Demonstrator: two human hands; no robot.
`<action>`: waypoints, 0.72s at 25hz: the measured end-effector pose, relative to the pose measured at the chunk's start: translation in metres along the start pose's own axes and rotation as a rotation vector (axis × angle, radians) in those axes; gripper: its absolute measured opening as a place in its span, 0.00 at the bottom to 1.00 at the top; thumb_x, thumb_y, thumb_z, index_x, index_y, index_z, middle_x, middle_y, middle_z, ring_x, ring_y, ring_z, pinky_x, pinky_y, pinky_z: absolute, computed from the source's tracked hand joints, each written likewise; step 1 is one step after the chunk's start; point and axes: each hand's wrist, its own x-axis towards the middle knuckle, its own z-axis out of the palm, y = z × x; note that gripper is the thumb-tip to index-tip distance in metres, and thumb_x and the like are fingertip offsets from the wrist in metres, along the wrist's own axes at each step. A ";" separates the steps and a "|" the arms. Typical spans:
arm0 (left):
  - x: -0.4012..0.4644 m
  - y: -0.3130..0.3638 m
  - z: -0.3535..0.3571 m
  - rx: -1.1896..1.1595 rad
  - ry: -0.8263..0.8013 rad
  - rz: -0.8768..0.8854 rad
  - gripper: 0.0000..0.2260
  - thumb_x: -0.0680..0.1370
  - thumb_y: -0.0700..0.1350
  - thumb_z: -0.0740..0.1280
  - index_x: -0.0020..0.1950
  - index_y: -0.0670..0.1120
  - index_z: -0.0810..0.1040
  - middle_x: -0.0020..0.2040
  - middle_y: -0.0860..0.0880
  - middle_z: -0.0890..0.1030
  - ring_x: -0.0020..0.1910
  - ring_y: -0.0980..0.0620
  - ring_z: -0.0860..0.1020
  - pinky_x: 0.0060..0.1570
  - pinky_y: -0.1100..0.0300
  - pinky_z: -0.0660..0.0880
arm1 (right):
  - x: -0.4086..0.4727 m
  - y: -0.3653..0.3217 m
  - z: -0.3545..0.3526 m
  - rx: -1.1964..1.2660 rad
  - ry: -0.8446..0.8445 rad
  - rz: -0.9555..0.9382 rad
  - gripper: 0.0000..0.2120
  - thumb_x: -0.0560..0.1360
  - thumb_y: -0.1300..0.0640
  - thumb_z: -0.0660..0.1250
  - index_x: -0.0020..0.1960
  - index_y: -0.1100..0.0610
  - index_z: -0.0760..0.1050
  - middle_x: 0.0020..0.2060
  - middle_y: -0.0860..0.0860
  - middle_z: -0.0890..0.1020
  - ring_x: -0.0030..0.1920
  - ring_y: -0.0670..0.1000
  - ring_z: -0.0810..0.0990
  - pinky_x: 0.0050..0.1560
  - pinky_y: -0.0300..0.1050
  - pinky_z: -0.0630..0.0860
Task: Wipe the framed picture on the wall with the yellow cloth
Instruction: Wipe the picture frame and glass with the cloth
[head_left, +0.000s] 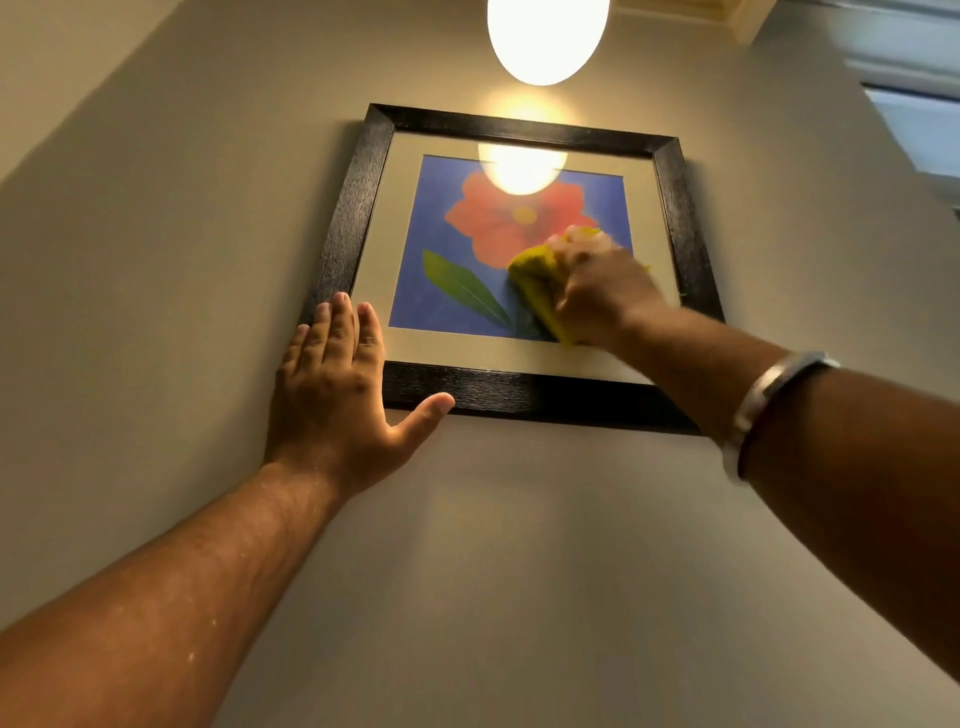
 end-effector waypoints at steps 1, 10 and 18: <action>-0.001 0.000 -0.001 -0.001 -0.007 -0.003 0.51 0.68 0.77 0.44 0.79 0.40 0.51 0.79 0.37 0.53 0.79 0.40 0.53 0.77 0.45 0.53 | -0.017 -0.018 0.005 0.000 0.000 -0.140 0.17 0.77 0.43 0.54 0.56 0.52 0.75 0.55 0.55 0.76 0.58 0.57 0.74 0.57 0.53 0.75; -0.001 0.001 -0.001 -0.008 0.002 0.004 0.51 0.68 0.77 0.45 0.79 0.40 0.52 0.79 0.36 0.54 0.79 0.39 0.54 0.77 0.44 0.52 | -0.133 0.021 0.016 0.000 0.196 0.114 0.24 0.78 0.38 0.54 0.65 0.50 0.72 0.68 0.53 0.75 0.70 0.55 0.70 0.66 0.52 0.71; -0.001 0.000 -0.002 -0.003 -0.007 0.006 0.51 0.68 0.77 0.45 0.79 0.41 0.52 0.79 0.36 0.53 0.79 0.39 0.53 0.77 0.45 0.52 | -0.159 0.037 0.018 0.026 0.057 -0.125 0.29 0.78 0.42 0.53 0.75 0.54 0.59 0.76 0.53 0.61 0.76 0.54 0.58 0.76 0.54 0.59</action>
